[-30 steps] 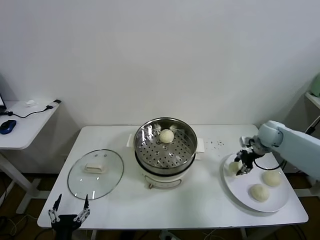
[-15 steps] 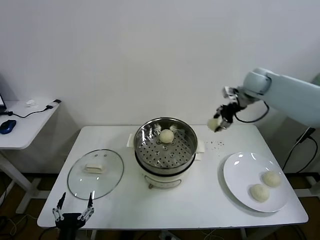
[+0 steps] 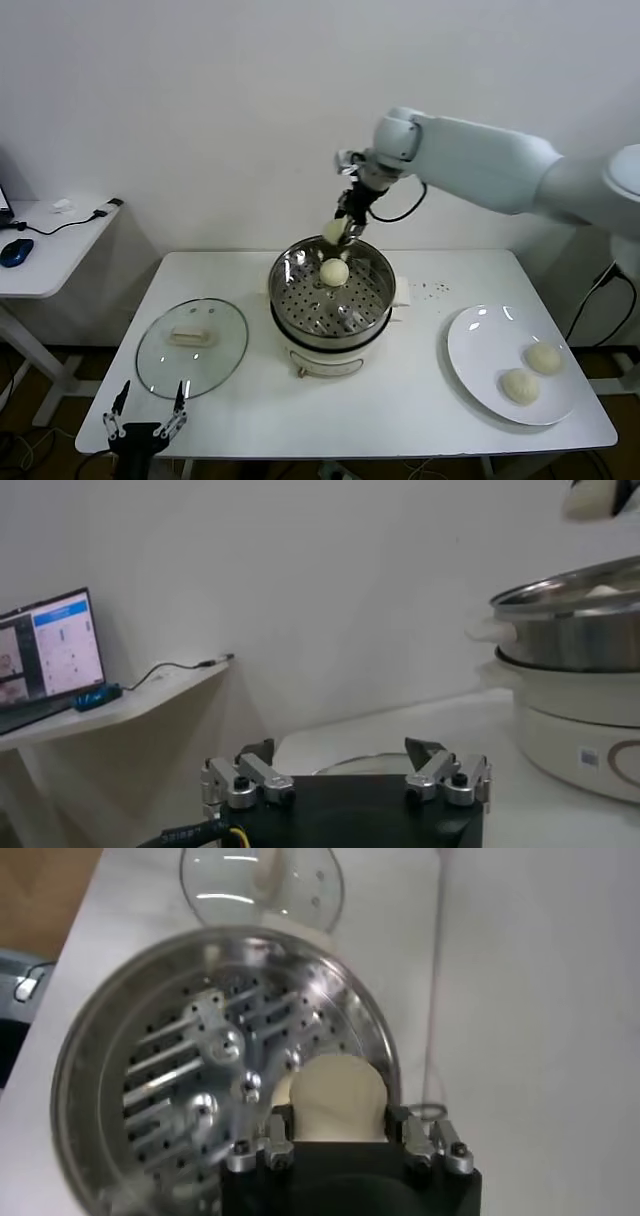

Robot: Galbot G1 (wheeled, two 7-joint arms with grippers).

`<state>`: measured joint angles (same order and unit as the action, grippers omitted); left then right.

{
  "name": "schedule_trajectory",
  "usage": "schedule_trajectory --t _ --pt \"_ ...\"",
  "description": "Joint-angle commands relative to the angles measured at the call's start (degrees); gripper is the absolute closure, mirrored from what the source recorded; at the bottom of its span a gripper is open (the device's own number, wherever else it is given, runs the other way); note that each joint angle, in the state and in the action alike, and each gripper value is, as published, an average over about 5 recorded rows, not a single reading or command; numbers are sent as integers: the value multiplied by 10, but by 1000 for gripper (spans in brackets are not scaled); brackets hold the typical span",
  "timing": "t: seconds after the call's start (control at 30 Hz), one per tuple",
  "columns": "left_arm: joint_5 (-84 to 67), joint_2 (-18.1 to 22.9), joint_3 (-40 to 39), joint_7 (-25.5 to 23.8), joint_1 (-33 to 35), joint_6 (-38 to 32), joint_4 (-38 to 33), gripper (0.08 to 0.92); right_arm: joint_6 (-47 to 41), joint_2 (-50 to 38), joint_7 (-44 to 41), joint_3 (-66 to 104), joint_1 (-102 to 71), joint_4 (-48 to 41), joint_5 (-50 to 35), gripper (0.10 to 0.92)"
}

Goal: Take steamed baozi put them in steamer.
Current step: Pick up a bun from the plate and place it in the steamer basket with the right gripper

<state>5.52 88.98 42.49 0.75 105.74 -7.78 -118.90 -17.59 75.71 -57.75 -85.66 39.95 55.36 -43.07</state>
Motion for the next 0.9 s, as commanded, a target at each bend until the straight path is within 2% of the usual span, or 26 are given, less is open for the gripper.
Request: schedule_trajectory --t 0.03,0.73,0.9 --pt "-4 -2 0 0 0 0 2 177 -23 71 30 -13 -50 0 -15 440" --pt "-6 -2 3 1 -4 -1 14 177 -27 66 44 -10 -99 -15 -2 427" --pt "-5 -3 4 1 -5 -2 14 177 -27 65 46 -8 -101 -16 -4 360"
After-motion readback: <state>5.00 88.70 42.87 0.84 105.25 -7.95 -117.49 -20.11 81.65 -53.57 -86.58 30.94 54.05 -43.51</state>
